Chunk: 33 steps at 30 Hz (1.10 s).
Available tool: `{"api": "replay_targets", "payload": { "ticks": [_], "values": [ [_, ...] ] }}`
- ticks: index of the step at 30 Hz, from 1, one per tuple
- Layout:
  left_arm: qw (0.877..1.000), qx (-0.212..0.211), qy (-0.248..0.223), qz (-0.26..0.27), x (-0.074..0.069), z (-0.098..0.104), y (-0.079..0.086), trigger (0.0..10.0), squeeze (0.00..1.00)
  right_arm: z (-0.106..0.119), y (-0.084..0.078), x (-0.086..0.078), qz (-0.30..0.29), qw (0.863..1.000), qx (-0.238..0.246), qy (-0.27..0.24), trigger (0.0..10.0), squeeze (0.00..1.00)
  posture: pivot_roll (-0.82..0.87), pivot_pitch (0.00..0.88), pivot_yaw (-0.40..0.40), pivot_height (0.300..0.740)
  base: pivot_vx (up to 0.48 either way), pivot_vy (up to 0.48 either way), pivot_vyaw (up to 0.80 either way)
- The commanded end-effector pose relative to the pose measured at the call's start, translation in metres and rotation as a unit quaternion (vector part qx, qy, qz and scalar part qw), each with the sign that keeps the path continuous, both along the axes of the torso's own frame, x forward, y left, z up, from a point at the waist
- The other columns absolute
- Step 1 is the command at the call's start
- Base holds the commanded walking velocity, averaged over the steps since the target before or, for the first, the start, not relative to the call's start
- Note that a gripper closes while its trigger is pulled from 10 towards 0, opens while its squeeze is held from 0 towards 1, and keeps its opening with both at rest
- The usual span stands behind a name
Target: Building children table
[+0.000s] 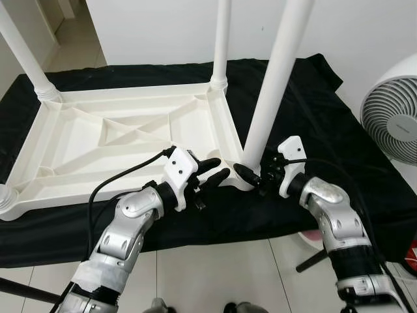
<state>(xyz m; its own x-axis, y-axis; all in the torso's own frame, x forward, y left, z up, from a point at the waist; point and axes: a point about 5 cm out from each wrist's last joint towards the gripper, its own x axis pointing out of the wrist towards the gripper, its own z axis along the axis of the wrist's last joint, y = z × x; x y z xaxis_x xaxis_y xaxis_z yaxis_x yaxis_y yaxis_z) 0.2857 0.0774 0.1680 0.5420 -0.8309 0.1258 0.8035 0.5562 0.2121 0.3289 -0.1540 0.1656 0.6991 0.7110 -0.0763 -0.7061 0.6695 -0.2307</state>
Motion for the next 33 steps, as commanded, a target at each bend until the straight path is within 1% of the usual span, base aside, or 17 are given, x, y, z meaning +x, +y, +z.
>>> {"api": "replay_targets", "payload": {
  "ticks": [1, 6, 8, 10, 12, 14, 15, 17, 21, 24, 26, 27, 28, 29, 32, 33],
  "values": [
    [1.000, 0.004, 0.008, -0.013, 0.000, -0.003, -0.002, 10.0, 0.00, -0.003, 0.005, 0.002, 0.031, 0.999, -0.021, -0.001, 10.0, 0.00, -0.13, 0.065, 0.041, 0.740, 0.000, 0.000, 0.00],
    [1.000, 0.006, 0.009, -0.018, -0.001, -0.003, -0.003, 10.0, 0.00, -0.005, 0.007, 0.005, 0.044, 0.999, -0.027, 0.002, 10.0, 0.00, -0.13, 0.052, 0.042, 0.740, 0.000, 0.000, 0.00],
    [1.000, 0.009, 0.016, -0.024, -0.004, -0.006, -0.004, 10.0, 0.00, -0.008, 0.009, 0.012, 0.055, 0.998, -0.027, 0.007, 10.0, 0.00, -0.12, 0.046, 0.035, 0.740, 0.000, 0.000, 0.00],
    [1.000, 0.009, 0.016, -0.024, -0.004, -0.006, -0.004, 10.0, 0.00, -0.008, 0.009, 0.012, 0.055, 0.998, -0.027, 0.007, 10.0, 0.00, -0.12, 0.046, 0.035, 0.740, 0.000, 0.000, 0.00],
    [0.999, 0.012, 0.024, -0.026, -0.007, -0.010, -0.003, 10.0, 0.00, -0.011, 0.009, 0.017, 0.060, 0.998, -0.030, 0.018, 3.8, 0.00, -0.12, 0.048, 0.033, 0.740, 0.000, 0.000, 0.00],
    [0.999, 0.012, 0.024, -0.026, -0.007, -0.010, -0.003, 10.0, 0.00, -0.011, 0.009, 0.017, 0.060, 0.998, -0.030, 0.018, 3.8, 0.00, -0.12, 0.048, 0.033, 0.740, 0.000, 0.000, 0.00],
    [0.999, 0.014, 0.028, -0.026, -0.008, -0.012, -0.003, 10.0, 0.00, -0.012, 0.007, 0.019, 0.055, 0.998, -0.027, 0.022, 0.0, 0.00, -0.11, 0.054, 0.031, 0.740, 0.000, 0.000, 0.00],
    [0.998, 0.046, 0.038, -0.035, -0.016, -0.023, -0.001, 10.0, 0.00, -0.016, -0.001, 0.021, 0.049, 0.998, -0.011, 0.029, 0.0, 0.00, -0.10, 0.067, 0.025, 0.740, 0.000, 0.000, 0.00],
    [0.998, 0.046, 0.042, -0.033, -0.016, -0.024, 0.000, 10.0, 0.00, -0.018, -0.003, 0.020, 0.044, 0.999, 0.001, 0.031, 0.0, 0.00, -0.10, 0.070, 0.024, 0.740, 0.000, 0.000, 0.00],
    [0.998, 0.042, 0.043, -0.030, -0.015, -0.023, 0.001, 10.0, 0.00, -0.019, -0.003, 0.018, 0.038, 0.999, 0.021, 0.029, 0.0, 0.00, -0.10, 0.075, 0.023, 0.740, 0.000, 0.000, 0.00],
    [0.998, 0.042, 0.043, -0.030, -0.015, -0.023, 0.001, 10.0, 0.00, -0.019, -0.003, 0.018, 0.038, 0.999, 0.021, 0.029, 0.0, 0.00, -0.10, 0.075, 0.023, 0.740, 0.000, 0.000, 0.00],
    [0.998, 0.042, 0.043, -0.029, -0.014, -0.023, 0.001, 10.0, 0.00, -0.018, -0.003, 0.018, 0.032, 0.999, 0.023, 0.022, 7.5, 0.00, -0.11, 0.076, 0.024, 0.740, 0.000, 0.000, 0.00],
    [0.998, 0.042, 0.043, -0.028, -0.013, -0.023, 0.001, 10.0, 0.00, -0.016, -0.002, 0.017, 0.019, 0.999, 0.032, 0.016, 10.0, 0.00, -0.11, 0.076, 0.024, 0.740, 0.000, 0.000, 0.00],
    [0.998, 0.042, 0.043, -0.028, -0.013, -0.023, 0.001, 10.0, 0.00, -0.016, -0.002, 0.017, 0.019, 0.999, 0.032, 0.016, 10.0, 0.00, -0.11, 0.076, 0.024, 0.740, 0.000, 0.000, 0.00],
    [0.998, 0.044, 0.041, -0.026, -0.012, -0.022, 0.002, 10.0, 0.00, -0.012, 0.006, 0.017, -0.025, 0.999, 0.040, 0.000, 10.0, 0.00, -0.11, 0.080, 0.021, 0.740, 0.000, 0.000, 0.00],
    [0.998, 0.044, 0.041, -0.026, -0.012, -0.022, 0.002, 10.0, 0.00, -0.012, 0.006, 0.017, -0.025, 0.999, 0.040, 0.000, 10.0, 0.00, -0.11, 0.080, 0.021, 0.740, 0.000, 0.000, 0.00]
  ]
}}
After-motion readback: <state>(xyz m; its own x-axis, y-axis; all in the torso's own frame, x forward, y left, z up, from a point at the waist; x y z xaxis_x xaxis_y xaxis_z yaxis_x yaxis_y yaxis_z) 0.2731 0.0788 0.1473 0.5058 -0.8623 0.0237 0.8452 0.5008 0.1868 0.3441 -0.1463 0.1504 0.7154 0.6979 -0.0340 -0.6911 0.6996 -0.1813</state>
